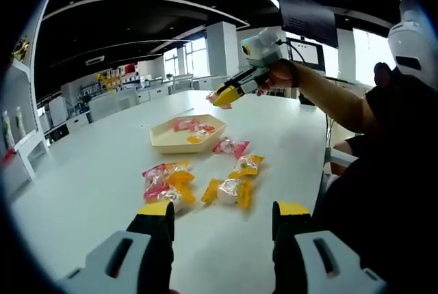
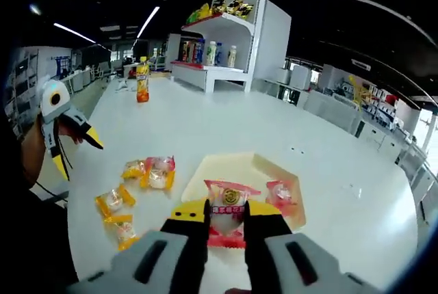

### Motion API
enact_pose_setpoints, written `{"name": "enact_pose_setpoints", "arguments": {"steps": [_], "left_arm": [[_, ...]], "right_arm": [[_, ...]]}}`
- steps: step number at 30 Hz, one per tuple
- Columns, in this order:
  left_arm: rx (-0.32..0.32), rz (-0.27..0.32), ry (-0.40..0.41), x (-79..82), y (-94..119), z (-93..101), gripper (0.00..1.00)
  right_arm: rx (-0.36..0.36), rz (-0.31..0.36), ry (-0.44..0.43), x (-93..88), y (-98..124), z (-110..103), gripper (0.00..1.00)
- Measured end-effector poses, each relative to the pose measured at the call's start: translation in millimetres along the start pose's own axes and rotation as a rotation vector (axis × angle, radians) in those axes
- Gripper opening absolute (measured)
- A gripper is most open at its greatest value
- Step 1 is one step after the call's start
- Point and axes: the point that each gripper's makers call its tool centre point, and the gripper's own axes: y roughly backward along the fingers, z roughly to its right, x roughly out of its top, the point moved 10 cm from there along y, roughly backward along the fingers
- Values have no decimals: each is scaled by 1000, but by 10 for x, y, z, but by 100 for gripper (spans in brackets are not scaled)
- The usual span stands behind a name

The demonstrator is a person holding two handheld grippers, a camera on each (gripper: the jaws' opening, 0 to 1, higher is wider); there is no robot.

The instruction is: Pick up the marshmallows scattered on the table and place them into the bowl on the table

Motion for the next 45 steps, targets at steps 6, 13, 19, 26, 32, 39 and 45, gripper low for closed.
{"name": "enact_pose_setpoints", "arguments": {"steps": [6, 13, 19, 26, 32, 39, 45], "left_arm": [[5, 3, 2, 6, 16, -16, 57], [1, -9, 2, -6, 3, -14, 57], [-1, -8, 4, -9, -1, -4, 57], [-6, -15, -1, -5, -10, -4, 57], [-11, -12, -8, 18, -17, -3, 57], [-10, -15, -7, 7, -6, -3, 57], [-8, -13, -8, 13, 6, -4, 57]], "right_arm": [[-6, 2, 11, -39, -94, 57, 19], [-8, 27, 20, -40, -180, 92, 19], [-8, 63, 23, -42, -249, 118, 19], [-49, 82, 37, -64, -305, 219, 19], [-67, 111, 25, -54, -375, 254, 19], [-81, 139, 35, -71, -490, 270, 19], [-98, 193, 15, -109, -555, 196, 20]]}}
